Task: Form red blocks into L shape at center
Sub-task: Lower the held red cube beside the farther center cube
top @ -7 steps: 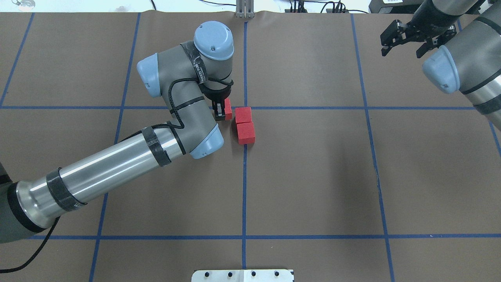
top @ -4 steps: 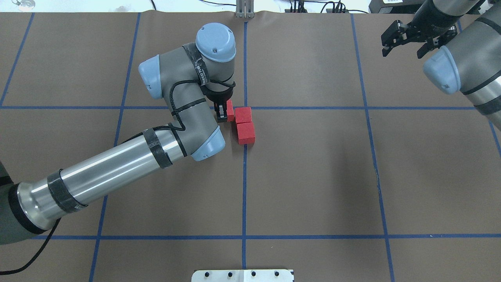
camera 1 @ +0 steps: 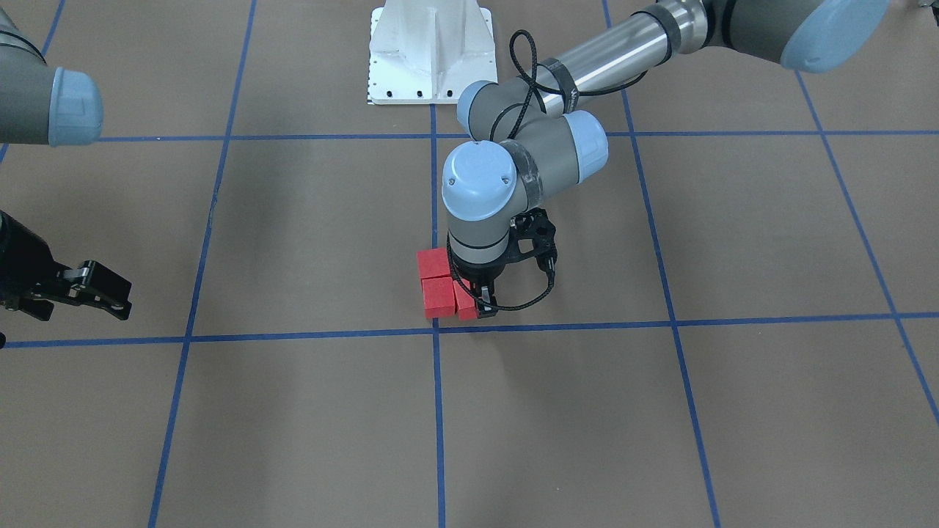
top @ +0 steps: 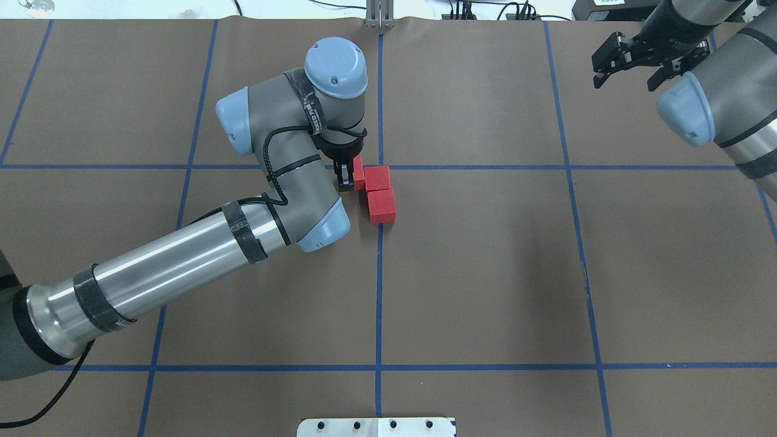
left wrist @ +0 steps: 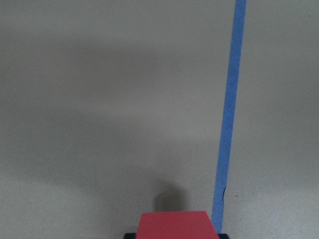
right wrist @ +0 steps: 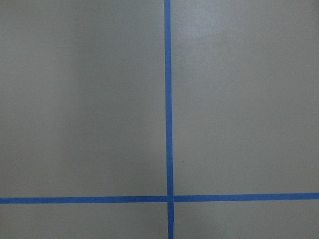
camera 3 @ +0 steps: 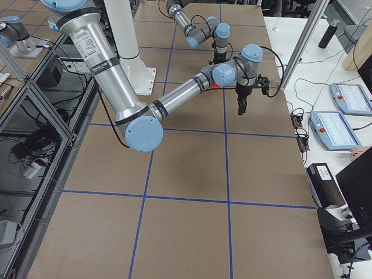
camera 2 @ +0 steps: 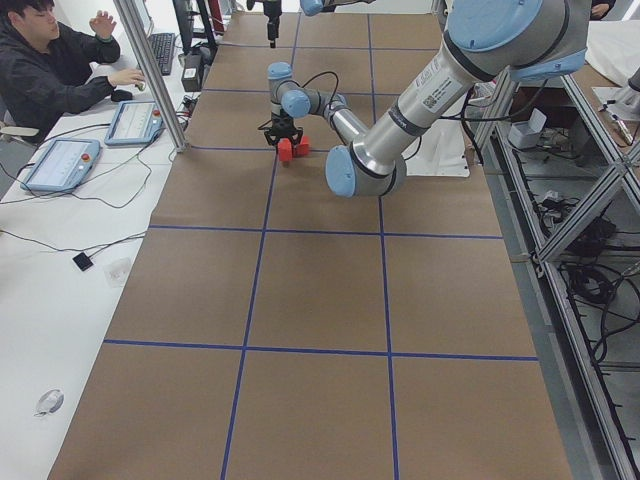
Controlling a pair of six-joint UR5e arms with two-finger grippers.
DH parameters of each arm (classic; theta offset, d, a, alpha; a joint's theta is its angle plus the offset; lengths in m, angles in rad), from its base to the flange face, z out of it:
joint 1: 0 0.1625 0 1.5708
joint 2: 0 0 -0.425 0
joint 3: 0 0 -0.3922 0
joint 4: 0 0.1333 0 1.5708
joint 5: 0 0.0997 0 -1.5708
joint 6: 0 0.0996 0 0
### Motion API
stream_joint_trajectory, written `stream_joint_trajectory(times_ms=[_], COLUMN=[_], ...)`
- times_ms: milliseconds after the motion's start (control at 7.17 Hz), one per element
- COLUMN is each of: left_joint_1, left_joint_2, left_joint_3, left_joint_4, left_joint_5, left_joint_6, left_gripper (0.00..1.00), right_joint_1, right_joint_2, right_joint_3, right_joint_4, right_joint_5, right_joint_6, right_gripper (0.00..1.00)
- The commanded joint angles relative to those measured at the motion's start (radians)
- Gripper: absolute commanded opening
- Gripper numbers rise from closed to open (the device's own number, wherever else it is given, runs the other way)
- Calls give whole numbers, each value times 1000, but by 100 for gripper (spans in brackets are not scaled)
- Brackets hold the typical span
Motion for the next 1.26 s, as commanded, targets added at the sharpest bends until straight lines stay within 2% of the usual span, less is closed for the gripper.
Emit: stream_joint_trajectory(times_ms=[0,837,1116], left_joint_1=[1,28,27], left_joint_2=[1,1,8], left_joint_3=[-8,-6,-8], left_joint_4=[3,1,1], left_joint_5=[0,3,3], left_joint_6=[2,2,3], left_gripper=[0,0,13], right_joint_1=[2,0,0], right_joint_2=[0,-11,-11], right_joint_3=[3,9,7], right_joint_4=[0,0,0], right_joint_5=[-1,-3,-3], right_joint_6=[0,2,0], right_gripper=[99,99,99])
